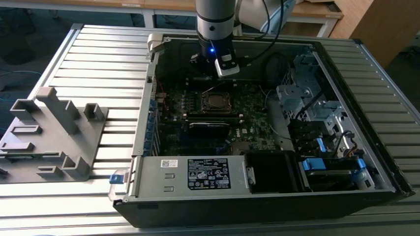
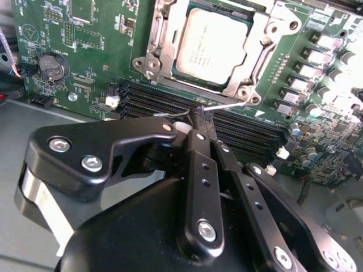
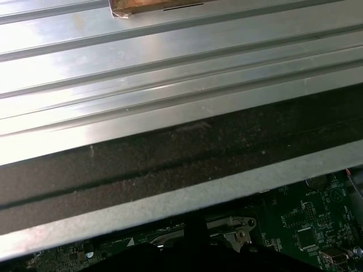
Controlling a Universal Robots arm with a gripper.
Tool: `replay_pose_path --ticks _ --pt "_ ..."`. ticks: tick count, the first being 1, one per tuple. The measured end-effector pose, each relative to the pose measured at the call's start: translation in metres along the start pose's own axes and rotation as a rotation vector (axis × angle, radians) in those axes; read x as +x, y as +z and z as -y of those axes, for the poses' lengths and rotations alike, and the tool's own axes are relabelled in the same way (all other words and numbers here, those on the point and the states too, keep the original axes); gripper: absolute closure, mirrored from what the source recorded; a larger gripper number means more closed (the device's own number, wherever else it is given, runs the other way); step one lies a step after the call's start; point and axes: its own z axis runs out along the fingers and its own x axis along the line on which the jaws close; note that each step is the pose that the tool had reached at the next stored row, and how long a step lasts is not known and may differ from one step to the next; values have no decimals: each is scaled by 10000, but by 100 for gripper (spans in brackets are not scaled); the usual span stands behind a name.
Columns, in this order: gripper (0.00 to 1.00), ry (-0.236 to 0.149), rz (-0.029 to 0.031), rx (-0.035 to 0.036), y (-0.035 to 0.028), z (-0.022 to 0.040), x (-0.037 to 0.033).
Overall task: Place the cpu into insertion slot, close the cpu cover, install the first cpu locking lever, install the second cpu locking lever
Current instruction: 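Install the first cpu locking lever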
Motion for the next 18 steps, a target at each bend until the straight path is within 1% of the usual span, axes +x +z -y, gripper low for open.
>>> replay_pose_path --ticks 4,5,8,10,15,16,18 --pt "89 -20 163 -48 16 2 1" --pt "89 -21 173 -50 17 2 0" --pt "89 3 178 -51 18 3 1" --pt "89 228 208 -34 21 3 2" --pt "89 1037 322 25 31 4 2" --pt "89 1118 332 31 31 5 2" --pt "89 1144 335 30 33 5 2"
